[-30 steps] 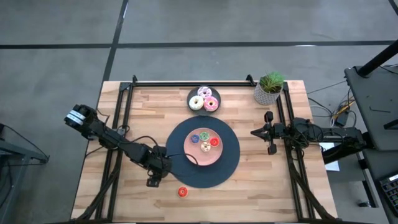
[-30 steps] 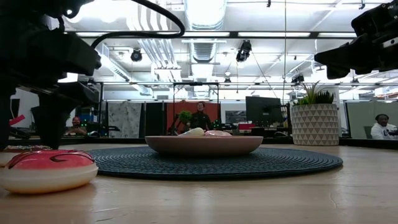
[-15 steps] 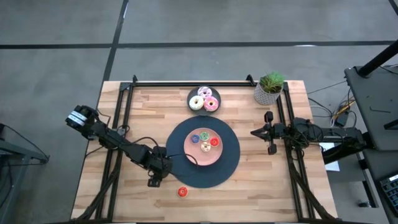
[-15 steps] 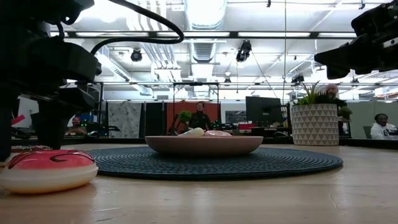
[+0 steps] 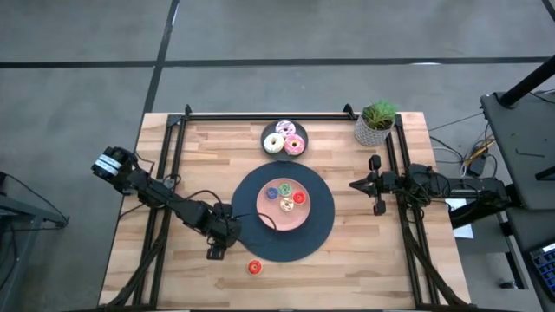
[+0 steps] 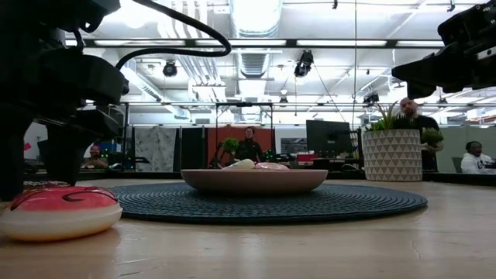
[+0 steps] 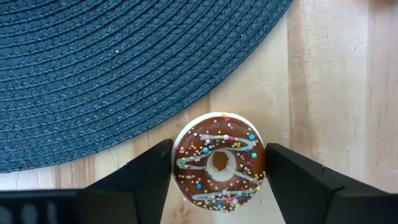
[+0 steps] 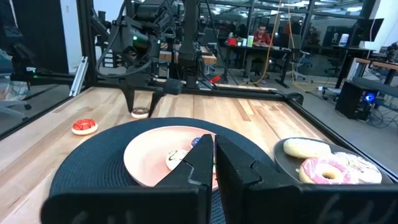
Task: Pick & Place donuts
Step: Put the small brown donut on the pink plate
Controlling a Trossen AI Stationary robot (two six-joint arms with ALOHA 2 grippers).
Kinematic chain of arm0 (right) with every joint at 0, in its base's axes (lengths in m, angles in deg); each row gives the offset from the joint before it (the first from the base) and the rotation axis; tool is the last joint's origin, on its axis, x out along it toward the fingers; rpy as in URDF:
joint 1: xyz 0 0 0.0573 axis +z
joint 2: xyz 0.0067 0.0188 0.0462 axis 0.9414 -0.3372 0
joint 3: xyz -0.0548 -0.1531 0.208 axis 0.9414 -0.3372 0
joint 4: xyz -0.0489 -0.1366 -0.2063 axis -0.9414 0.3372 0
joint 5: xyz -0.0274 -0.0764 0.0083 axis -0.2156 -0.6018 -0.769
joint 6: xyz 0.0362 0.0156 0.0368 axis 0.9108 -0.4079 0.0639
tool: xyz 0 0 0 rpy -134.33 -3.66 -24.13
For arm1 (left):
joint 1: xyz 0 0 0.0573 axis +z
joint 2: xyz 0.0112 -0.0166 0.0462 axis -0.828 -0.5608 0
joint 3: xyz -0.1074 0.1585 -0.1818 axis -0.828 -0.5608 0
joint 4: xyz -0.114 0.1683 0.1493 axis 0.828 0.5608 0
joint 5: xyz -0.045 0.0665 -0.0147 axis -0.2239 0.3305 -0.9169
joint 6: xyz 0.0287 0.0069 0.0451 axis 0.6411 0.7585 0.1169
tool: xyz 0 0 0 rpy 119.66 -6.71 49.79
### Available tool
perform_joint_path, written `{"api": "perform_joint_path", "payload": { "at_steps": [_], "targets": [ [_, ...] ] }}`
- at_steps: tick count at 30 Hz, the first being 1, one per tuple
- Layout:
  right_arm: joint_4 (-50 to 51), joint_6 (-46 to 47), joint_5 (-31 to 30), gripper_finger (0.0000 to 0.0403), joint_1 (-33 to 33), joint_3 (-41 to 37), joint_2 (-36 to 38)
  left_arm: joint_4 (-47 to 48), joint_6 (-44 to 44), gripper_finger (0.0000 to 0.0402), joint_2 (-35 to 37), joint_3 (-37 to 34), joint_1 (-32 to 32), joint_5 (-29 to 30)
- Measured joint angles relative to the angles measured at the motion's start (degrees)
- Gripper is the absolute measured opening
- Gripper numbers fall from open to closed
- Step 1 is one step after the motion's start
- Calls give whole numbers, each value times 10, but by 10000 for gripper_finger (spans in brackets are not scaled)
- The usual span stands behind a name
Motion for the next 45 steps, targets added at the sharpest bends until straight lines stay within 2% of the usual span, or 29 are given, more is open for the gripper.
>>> {"api": "perform_joint_path", "payload": {
  "at_steps": [7,13,19,33,45],
  "targets": [
    [0,0,0,8,0,0,0,0,-8,191,0,0,0,1],
    [0,0,0,8,0,0,0,8,-13,189,5,0,0,-2],
    [0,0,0,8,0,0,0,57,-7,188,14,18,3,-21],
    [0,0,0,8,0,0,0,107,59,188,15,116,70,-10],
    [0,0,0,8,0,0,-1,125,154,188,-42,220,155,-7]
  ]
}}
